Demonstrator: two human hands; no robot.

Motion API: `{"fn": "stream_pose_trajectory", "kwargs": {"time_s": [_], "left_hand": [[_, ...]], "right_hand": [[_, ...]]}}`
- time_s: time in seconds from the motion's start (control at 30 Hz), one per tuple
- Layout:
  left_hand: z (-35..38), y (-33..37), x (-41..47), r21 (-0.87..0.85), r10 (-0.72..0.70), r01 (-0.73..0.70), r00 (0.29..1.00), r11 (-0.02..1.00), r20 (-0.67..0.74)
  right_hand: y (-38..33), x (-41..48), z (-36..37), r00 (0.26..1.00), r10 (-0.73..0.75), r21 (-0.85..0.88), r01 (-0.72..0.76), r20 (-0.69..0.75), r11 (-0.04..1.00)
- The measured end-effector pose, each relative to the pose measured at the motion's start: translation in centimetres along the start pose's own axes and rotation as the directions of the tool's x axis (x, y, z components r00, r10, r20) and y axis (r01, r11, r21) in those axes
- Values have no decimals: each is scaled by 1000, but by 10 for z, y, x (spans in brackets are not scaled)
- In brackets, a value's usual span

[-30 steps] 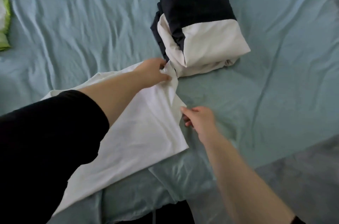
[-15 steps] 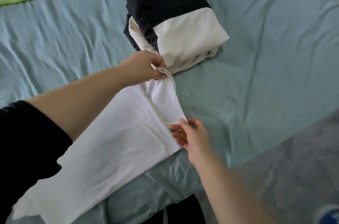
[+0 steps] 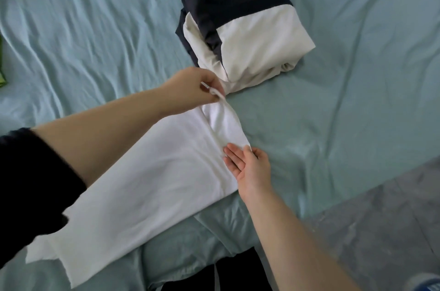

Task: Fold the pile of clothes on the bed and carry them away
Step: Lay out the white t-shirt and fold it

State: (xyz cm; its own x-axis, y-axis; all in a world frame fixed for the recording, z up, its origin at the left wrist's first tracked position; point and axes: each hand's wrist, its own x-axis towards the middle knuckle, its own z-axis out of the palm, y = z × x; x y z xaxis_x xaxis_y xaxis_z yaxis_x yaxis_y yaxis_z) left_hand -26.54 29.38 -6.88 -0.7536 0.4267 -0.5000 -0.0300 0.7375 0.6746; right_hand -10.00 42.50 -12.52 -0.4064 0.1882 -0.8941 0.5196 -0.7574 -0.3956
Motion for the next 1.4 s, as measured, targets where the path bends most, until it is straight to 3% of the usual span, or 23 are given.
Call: {"fn": "stream_pose_trajectory", "kwargs": {"time_s": [0.2, 0.27, 0.37, 0.43, 0.5, 0.57, 0.63, 0.67, 0.77, 0.87, 1.07, 1.17, 1.23, 1.33, 1.4], "left_hand": [[-19, -54, -54, 401, 8, -17, 1000, 916, 23], [-14, -72, -61, 531, 19, -3, 1000, 848, -24], [-4, -92, -60, 564, 42, -30, 999, 825, -9], [2, -97, -58, 560, 25, -18, 1000, 828, -6], [5, -95, -60, 554, -14, 36, 999, 831, -44], [10, -87, -67, 523, -14, 111, 982, 845, -187], [23, -75, -73, 406, 27, 118, 942, 906, -335], [32, -69, -74, 336, 20, 104, 938, 936, -345], [65, -65, -68, 215, -136, 184, 966, 959, -221], [88, -78, -55, 316, -241, 257, 966, 913, -91], [105, -87, -51, 445, -247, 244, 968, 862, -51], [101, -83, -49, 486, -270, 248, 962, 838, -24], [96, -81, -51, 510, -264, 215, 964, 833, 24], [78, -86, -67, 506, -143, 88, 987, 858, 72], [68, -95, -88, 473, -48, 39, 999, 880, 8]], "right_hand": [[7, -6, -1, 988, -151, -171, 153, 22, 973], [13, -8, -4, 964, -257, -287, 264, 65, 921], [22, -11, -7, 910, -387, -440, 411, 147, 799], [28, -13, -11, 844, -496, -590, 511, 205, 625], [30, -12, -18, 745, -595, -732, 580, 300, 358], [28, -12, -24, 655, -645, -818, 570, 394, 79], [26, -10, -30, 565, -646, -809, 569, 513, -144], [26, -9, -33, 516, -628, -783, 565, 582, -261], [23, -3, -42, 426, -513, -664, 549, 745, -508], [20, 2, -55, 423, -418, -594, 567, 804, -571], [14, -6, -50, 418, -318, -516, 553, 851, -654], [14, -3, -51, 604, -14, -433, 553, 797, -712], [10, 2, -59, 677, 72, -438, 549, 733, -712], [5, -1, -58, 665, 56, -411, 523, 745, -746], [5, -10, -49, 597, -40, -413, 502, 801, -760]]}}
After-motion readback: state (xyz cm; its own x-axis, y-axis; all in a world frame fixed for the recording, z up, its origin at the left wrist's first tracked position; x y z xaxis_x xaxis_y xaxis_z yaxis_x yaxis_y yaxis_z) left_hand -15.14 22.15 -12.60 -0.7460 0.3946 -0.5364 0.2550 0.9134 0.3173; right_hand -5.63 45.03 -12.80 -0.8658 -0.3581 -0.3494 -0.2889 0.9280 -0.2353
